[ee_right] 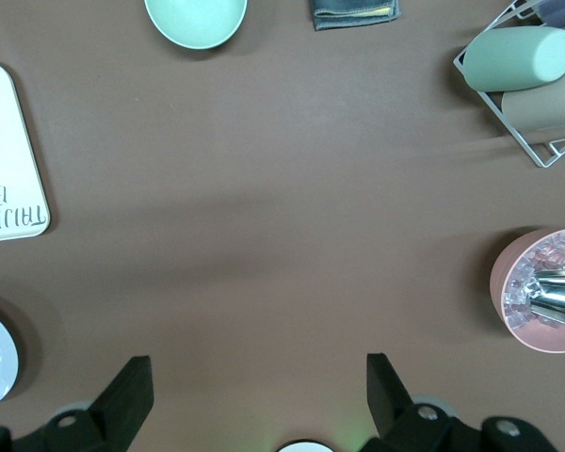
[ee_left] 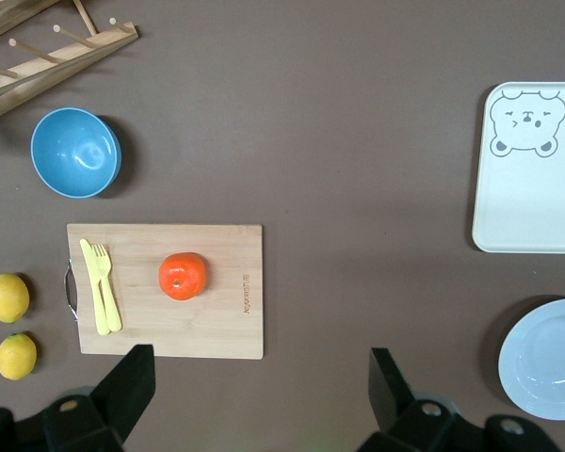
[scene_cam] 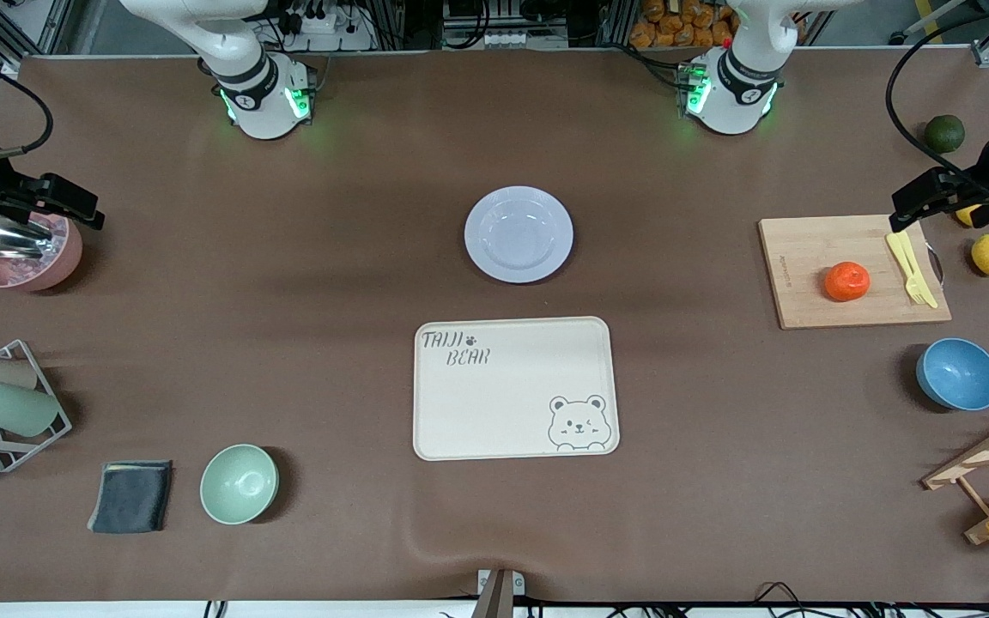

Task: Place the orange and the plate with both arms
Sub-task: 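Reach the left gripper down to the orange on the cutting board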

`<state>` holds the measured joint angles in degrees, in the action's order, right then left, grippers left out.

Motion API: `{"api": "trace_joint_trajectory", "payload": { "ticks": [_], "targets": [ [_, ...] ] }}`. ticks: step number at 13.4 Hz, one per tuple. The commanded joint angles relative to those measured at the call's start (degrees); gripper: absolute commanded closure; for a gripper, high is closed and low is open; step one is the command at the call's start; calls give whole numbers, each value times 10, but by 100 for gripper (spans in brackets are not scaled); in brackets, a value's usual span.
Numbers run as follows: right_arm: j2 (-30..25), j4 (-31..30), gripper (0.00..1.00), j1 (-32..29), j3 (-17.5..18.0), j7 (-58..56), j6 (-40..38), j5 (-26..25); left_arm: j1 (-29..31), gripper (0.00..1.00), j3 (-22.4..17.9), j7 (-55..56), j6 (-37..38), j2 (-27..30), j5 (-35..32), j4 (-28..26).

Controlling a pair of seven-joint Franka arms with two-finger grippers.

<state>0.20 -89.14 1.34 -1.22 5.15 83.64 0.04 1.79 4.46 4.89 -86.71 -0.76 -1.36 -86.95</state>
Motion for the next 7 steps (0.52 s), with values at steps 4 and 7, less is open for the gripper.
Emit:
{"api": "trace_joint_trajectory", "payload": {
  "ticks": [4, 7],
  "targets": [
    [-6, 4, 0, -1, 1, 0, -9, 6, 14, 0, -2, -5, 12, -10, -13, -1],
    [-6, 4, 0, -1, 1, 0, -9, 6, 65, 0, -2, -20, -2, -27, -13, -55]
  ]
}}
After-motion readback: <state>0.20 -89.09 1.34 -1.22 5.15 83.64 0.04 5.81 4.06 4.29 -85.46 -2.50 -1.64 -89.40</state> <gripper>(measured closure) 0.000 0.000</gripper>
